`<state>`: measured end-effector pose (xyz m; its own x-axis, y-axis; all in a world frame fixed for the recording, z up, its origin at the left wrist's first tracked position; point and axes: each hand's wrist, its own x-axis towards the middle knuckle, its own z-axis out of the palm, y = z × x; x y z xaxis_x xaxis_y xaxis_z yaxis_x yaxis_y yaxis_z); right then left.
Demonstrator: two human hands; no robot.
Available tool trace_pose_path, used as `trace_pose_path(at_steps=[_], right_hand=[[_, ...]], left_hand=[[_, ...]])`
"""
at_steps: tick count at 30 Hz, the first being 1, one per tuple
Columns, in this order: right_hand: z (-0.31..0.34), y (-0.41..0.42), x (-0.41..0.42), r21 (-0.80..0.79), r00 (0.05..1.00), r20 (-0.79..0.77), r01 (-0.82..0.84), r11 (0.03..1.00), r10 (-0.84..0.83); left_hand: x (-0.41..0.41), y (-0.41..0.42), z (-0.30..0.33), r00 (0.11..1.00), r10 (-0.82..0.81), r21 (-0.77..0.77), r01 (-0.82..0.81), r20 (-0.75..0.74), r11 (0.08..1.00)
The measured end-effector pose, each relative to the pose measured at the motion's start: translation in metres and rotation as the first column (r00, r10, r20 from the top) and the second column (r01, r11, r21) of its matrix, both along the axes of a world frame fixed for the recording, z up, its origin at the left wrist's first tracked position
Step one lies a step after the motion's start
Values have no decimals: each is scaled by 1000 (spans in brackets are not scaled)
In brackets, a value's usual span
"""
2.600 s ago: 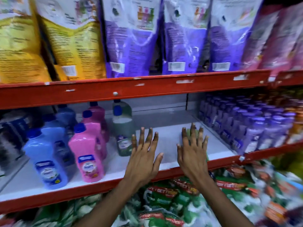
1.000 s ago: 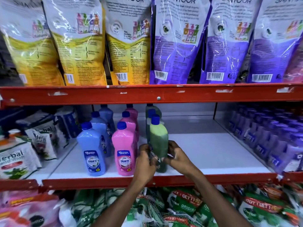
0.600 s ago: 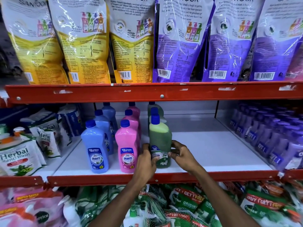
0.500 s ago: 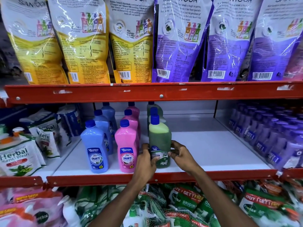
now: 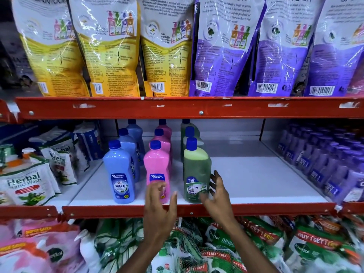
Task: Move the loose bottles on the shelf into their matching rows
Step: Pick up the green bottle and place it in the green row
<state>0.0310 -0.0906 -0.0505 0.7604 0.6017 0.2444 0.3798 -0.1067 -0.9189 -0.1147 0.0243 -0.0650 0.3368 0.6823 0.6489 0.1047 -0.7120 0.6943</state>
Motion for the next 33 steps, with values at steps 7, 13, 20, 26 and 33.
trace_pose_path(at_steps=[7, 13, 20, 26, 33], right_hand=[[8, 44, -32, 68, 940, 111, 316, 946, -322], [4, 51, -31, 41, 914, 151, 376, 926, -377], [2, 53, -29, 16, 910, 164, 384, 923, -381], [3, 50, -28, 13, 906, 182, 386, 922, -382], [2, 38, -70, 344, 804, 203, 476, 809, -559]], left_hand=[[-3, 19, 14, 971, 102, -179, -142, -218, 973], [1, 25, 17, 964, 127, -198, -175, -232, 964], [-1, 28, 16, 968, 87, -206, -138, -236, 969], [-3, 32, 15, 973, 60, -206, -107, -222, 973], [-40, 37, 3, 997, 17, -158, -29, -77, 987]])
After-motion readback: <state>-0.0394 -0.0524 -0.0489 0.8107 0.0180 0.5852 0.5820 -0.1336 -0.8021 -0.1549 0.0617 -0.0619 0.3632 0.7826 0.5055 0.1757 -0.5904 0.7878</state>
